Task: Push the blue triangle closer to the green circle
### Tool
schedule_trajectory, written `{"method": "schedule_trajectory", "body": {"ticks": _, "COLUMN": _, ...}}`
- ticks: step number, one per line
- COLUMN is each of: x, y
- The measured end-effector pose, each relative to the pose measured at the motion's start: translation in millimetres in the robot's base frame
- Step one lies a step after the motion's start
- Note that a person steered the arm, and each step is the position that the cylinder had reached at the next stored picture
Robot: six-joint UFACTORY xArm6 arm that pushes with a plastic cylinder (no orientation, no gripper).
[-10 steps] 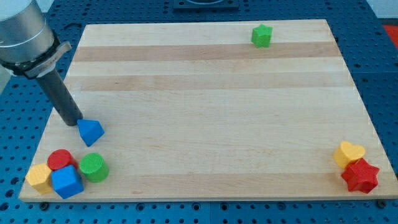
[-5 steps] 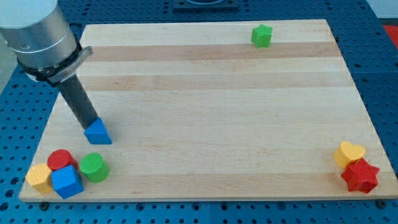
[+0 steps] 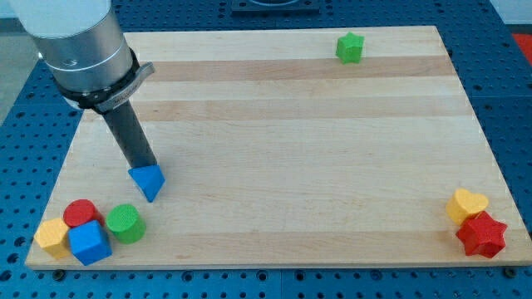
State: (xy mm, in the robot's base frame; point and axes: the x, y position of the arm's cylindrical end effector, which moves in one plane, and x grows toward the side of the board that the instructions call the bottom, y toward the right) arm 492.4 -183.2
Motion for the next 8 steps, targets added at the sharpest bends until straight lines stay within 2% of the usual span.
{"method": "schedule_trajectory", "body": {"ticks": 8, "x": 30.2, "y": 14.8}}
